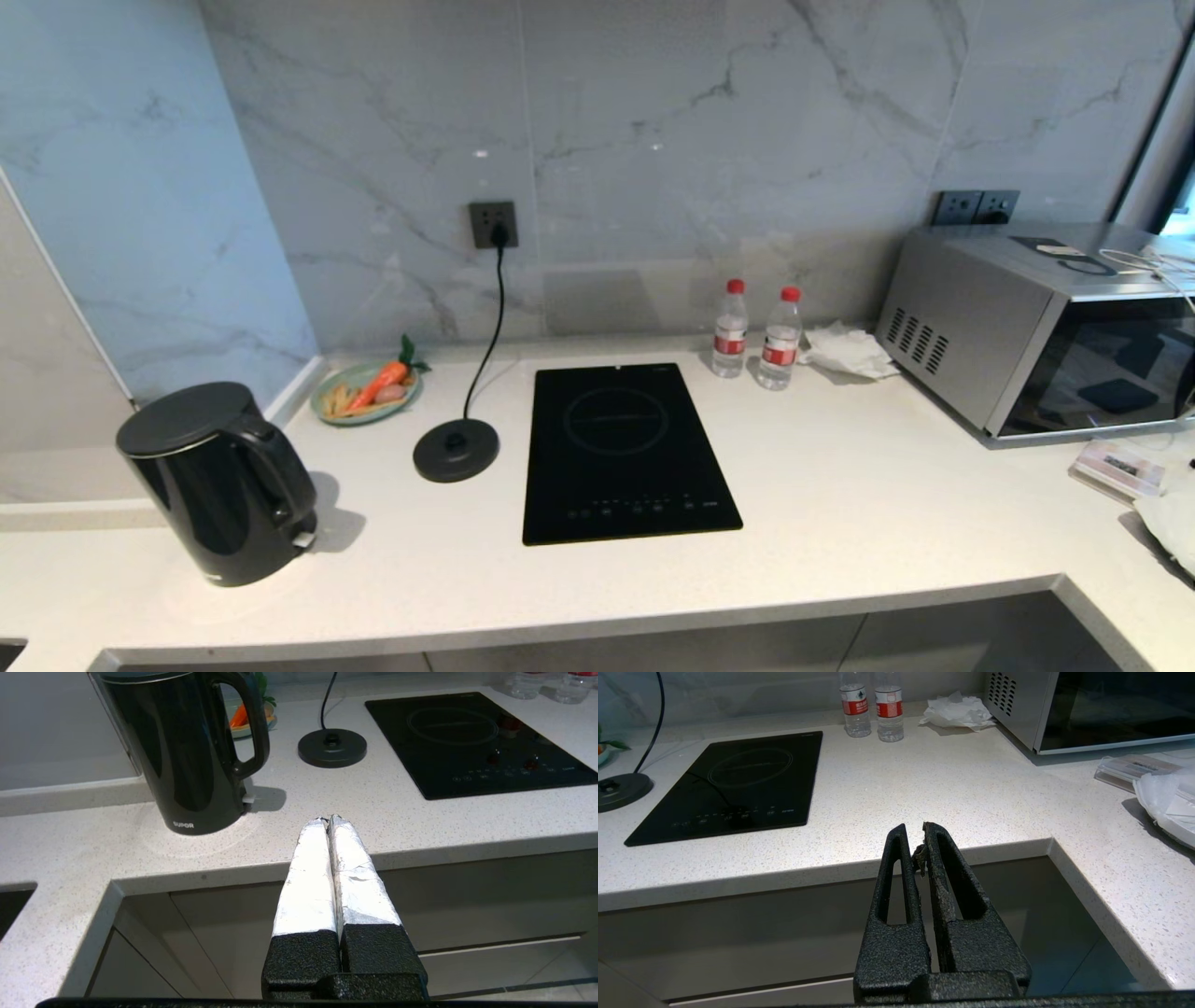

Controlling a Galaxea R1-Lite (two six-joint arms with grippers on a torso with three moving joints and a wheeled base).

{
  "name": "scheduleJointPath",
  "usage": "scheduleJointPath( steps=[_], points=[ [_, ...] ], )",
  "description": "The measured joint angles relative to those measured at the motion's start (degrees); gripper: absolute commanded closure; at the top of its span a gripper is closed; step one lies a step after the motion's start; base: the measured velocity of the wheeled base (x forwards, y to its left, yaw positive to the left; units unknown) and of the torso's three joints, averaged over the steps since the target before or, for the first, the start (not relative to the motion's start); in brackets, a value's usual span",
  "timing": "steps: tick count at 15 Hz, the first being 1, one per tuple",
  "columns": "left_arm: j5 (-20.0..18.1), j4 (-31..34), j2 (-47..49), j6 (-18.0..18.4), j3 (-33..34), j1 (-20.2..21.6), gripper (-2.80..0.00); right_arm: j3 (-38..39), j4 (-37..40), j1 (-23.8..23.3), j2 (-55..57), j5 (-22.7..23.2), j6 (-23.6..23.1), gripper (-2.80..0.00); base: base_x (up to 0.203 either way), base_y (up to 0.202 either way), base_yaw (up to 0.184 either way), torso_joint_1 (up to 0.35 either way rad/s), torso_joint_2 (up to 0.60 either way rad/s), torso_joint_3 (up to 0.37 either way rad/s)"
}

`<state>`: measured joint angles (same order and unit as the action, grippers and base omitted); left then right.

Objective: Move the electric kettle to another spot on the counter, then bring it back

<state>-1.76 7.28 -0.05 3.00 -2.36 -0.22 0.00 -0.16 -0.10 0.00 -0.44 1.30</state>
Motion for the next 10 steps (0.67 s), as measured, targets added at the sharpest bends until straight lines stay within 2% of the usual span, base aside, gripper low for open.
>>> scheduleJointPath(
  steps=[10],
  points=[
    [0.3, 0.1, 0.0, -0.8, 0.0, -0.1, 0.00, 0.0, 0.1, 0.1, 0.0, 0.0, 0.0, 0.00, 0.000, 0.000, 0.000, 0.000, 0.00, 0.000]
  ],
)
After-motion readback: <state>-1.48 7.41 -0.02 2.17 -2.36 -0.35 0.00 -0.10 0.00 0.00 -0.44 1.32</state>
